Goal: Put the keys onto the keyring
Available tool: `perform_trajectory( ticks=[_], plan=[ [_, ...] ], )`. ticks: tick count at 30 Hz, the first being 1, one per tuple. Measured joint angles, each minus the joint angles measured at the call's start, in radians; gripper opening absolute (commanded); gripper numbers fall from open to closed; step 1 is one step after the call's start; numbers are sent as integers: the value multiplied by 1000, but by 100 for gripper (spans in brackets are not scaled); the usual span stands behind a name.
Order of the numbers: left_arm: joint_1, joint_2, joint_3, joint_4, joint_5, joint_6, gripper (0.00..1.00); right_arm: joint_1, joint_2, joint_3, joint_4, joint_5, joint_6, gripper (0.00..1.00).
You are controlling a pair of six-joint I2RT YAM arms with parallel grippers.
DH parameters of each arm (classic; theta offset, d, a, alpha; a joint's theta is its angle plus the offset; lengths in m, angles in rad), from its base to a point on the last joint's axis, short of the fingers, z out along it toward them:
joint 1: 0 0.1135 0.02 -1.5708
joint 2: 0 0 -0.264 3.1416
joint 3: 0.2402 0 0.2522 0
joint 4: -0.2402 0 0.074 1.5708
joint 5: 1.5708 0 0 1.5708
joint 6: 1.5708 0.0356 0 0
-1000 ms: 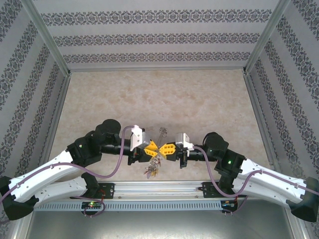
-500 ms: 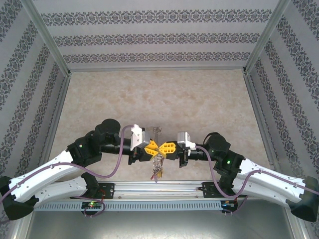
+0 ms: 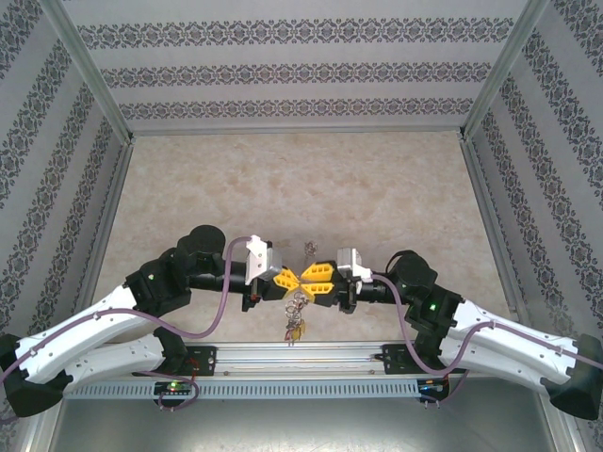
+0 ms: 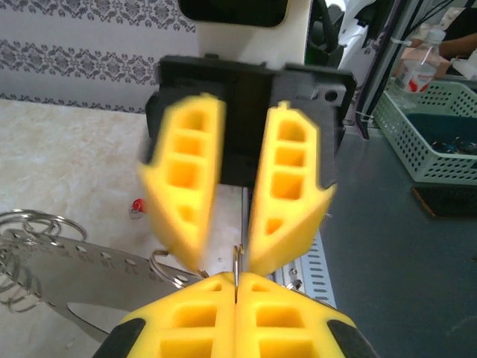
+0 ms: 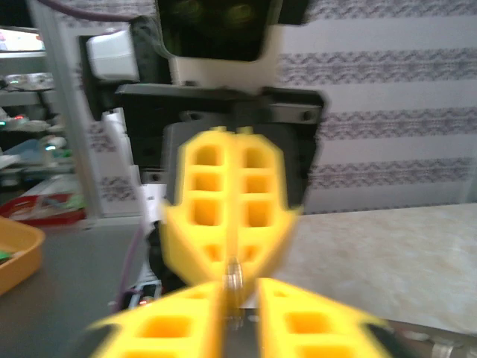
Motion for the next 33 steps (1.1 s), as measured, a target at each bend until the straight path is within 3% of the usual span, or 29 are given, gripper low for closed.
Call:
perform_trajectory(
  ticks=[2, 6, 13, 16, 19, 26, 33],
  plan=[
    [-2, 0, -4, 0, -30, 8, 0, 2, -26, 0, -23, 19, 7, 83],
    [-3, 4, -13, -3, -113, 20, 0, 3, -113, 11, -145, 93, 40, 93],
    [5, 14, -46, 1, -172, 7, 0, 3, -248, 150, -615, 487, 165, 96],
    [5, -1, -80, 5, -168, -11, 0, -8, -194, 272, -851, 667, 269, 95],
    [6, -8, -94, 5, -169, -27, 0, -82, -79, 386, -1074, 768, 359, 94],
    [11, -10, -94, 3, -225, -63, 0, -411, 176, 425, -1271, 733, 385, 91],
    [63, -26, -114, 26, -245, -110, 0, -680, 198, 338, -1217, 551, 444, 89]
  ],
)
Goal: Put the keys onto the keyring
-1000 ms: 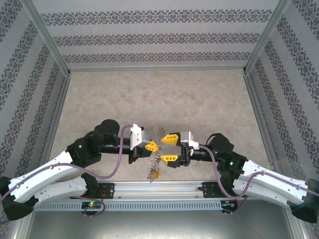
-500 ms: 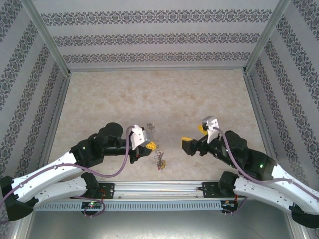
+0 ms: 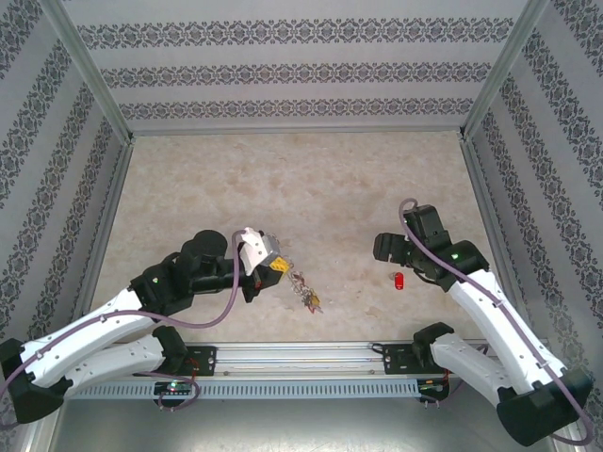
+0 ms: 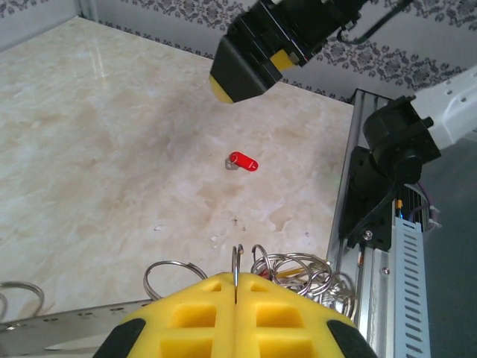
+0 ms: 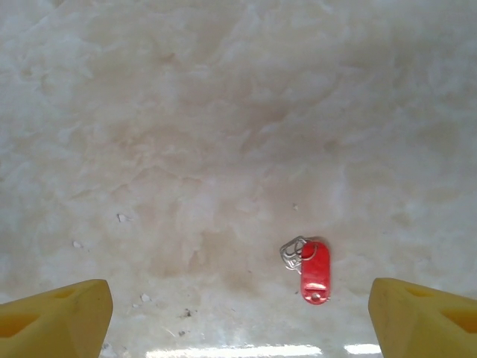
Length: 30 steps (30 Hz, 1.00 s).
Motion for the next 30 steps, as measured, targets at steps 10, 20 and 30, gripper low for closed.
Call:
perform_trajectory(
  ticks=[10, 20, 30],
  plan=[
    [107, 25, -51, 85, 129, -93, 0, -75, 189, -176, 196, -52, 171, 89],
    [146, 34, -78, 174, 212, -149, 0, -86, 352, -198, 364, -65, 300, 90],
    [164, 31, -93, 221, 254, -178, 0, -86, 382, -238, 418, -55, 356, 90]
  ],
)
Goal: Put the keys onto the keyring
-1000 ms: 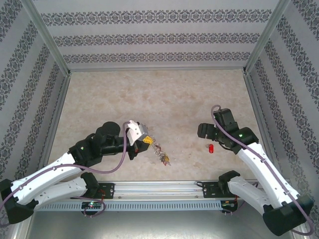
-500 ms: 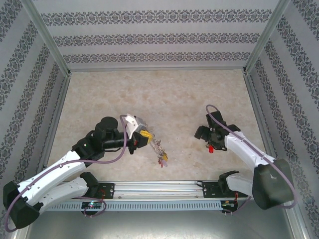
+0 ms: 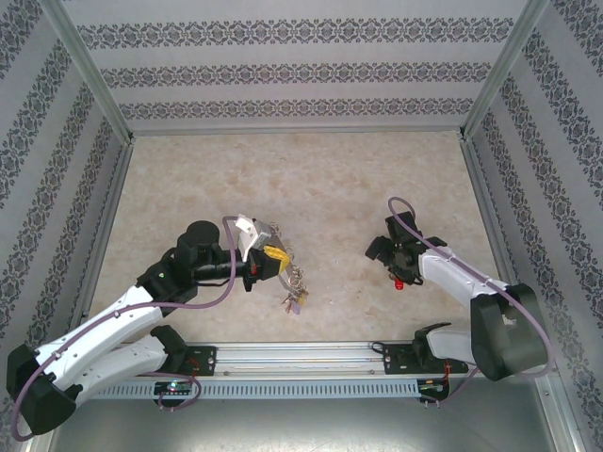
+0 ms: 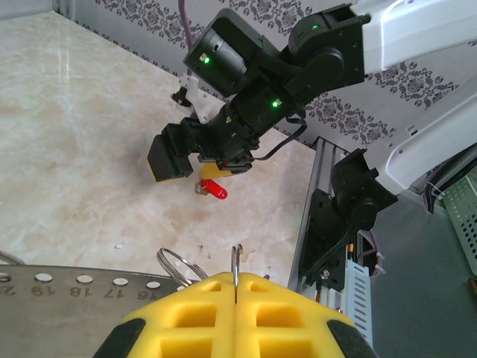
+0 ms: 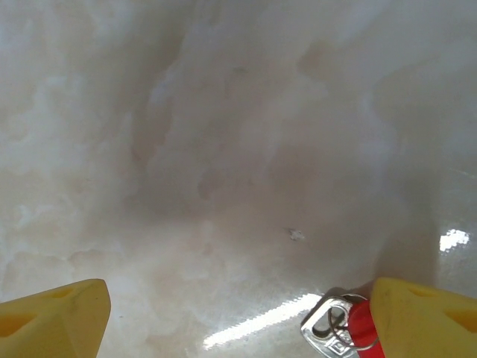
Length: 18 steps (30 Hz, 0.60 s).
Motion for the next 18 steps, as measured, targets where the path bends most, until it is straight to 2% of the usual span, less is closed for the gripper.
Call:
perform_trajectory(
  ticks=[9, 18],
  plan=[
    [2, 0, -2, 24, 13, -12, 0, 3, -5, -14, -7, 13, 12, 89],
    [7, 5, -3, 26, 22, -16, 0, 133, 8, -12, -3, 25, 69, 86]
  ],
)
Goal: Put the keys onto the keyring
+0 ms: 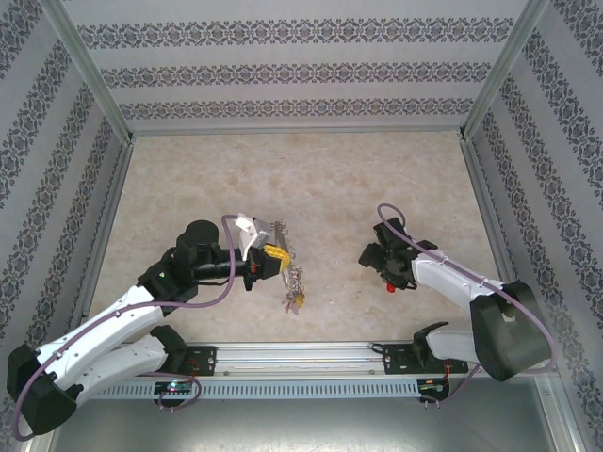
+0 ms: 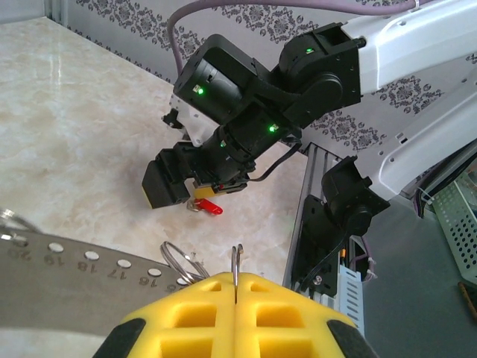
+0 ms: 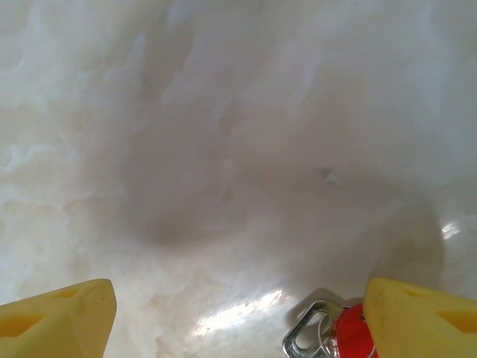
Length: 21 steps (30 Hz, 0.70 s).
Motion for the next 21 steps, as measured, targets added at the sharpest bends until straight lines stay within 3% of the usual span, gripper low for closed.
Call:
perform_trajectory(
  ticks=[14, 18, 21],
  plan=[
    [6, 0, 0, -4, -7, 1, 0, 240, 140, 111, 88, -37, 129, 85],
    [6, 3, 0, -5, -16, 2, 0, 275, 153, 173, 66, -43, 95, 85],
    [6, 11, 0, -14, -29, 5, 0, 300, 148, 238, 33, -36, 32, 79]
  ],
)
